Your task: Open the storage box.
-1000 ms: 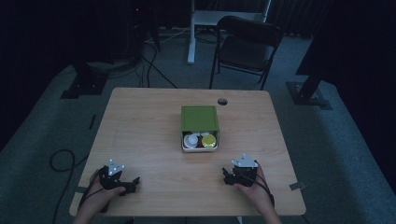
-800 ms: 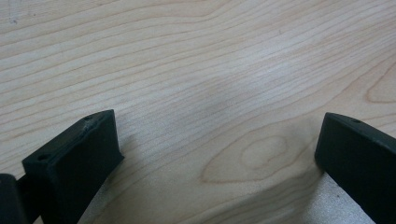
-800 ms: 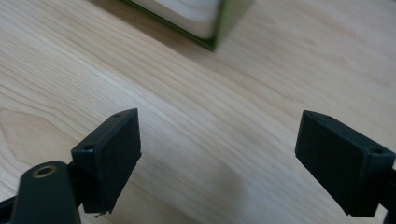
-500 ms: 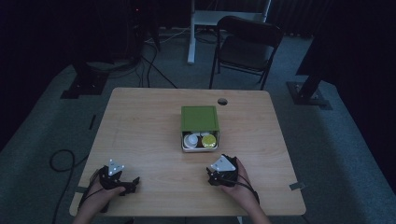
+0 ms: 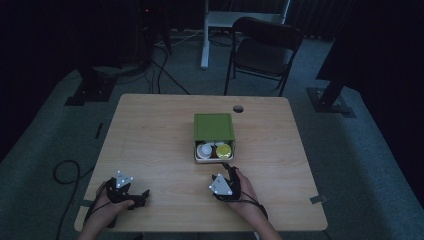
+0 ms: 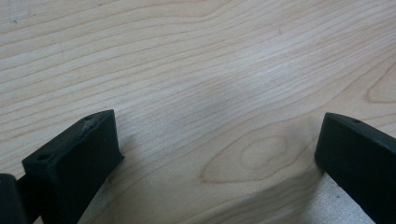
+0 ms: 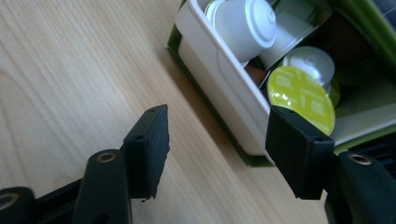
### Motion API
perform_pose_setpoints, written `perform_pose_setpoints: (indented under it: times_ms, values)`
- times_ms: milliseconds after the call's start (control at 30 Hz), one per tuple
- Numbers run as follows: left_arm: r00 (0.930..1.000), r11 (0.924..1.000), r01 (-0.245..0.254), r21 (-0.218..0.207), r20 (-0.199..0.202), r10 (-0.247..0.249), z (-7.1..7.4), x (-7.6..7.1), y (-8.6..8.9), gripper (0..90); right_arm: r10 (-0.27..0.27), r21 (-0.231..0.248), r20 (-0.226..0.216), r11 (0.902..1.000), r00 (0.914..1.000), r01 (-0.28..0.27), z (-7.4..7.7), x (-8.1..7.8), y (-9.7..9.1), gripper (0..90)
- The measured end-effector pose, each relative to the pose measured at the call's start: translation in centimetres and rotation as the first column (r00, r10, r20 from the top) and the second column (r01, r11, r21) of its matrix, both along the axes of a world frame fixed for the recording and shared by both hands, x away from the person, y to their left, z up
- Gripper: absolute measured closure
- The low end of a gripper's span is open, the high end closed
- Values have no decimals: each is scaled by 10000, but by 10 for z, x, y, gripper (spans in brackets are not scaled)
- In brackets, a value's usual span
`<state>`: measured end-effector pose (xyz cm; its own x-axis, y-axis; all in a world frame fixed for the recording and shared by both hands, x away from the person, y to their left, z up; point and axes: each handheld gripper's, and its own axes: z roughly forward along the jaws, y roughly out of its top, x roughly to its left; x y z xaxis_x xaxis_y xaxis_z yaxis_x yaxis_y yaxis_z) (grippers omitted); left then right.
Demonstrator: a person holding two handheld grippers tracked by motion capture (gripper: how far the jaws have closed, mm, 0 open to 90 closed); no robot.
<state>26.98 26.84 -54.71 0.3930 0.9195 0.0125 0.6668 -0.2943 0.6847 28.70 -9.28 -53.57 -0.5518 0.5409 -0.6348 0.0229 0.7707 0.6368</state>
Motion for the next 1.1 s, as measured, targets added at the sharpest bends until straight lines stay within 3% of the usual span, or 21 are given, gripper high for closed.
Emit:
perform_pose_setpoints:
  times_ms: [167,267,500,667,733,800,833,1033,1100]
  values:
    - [10000,10000,1,4,0,-1,0,0,0,0,278,-686,423,9973,9987,-249,-3,1,5,421]
    - [10000,10000,11,16,-8,-11,0,0,0,0,489,-1344,816,9902,9955,-376,-6,1,10,431]
    - [10000,10000,14,21,-14,-14,0,0,0,0,774,-2276,1490,9728,9858,-420,-8,3,19,441]
    - [10000,10000,13,18,-14,-13,0,0,0,0,875,-2775,1626,9599,9828,-396,-9,8,25,456]
    - [10000,10000,12,19,-16,-12,0,0,0,0,865,-2829,1252,9579,9884,-480,-9,13,26,494]
    - [10000,10000,12,17,-13,-12,0,0,0,0,1194,-2961,784,9508,9897,-913,-9,17,26,503]
    - [10000,10000,13,14,-12,-13,0,0,0,0,1243,-3003,821,9492,9888,-943,-10,17,27,519]
    - [10000,10000,12,17,-10,-12,0,0,0,0,1504,-3897,1694,9180,9740,-740,-12,12,33,512]
    - [10000,10000,11,18,-14,-11,0,0,0,0,1461,-4000,1684,9140,9748,-679,-11,12,35,513]
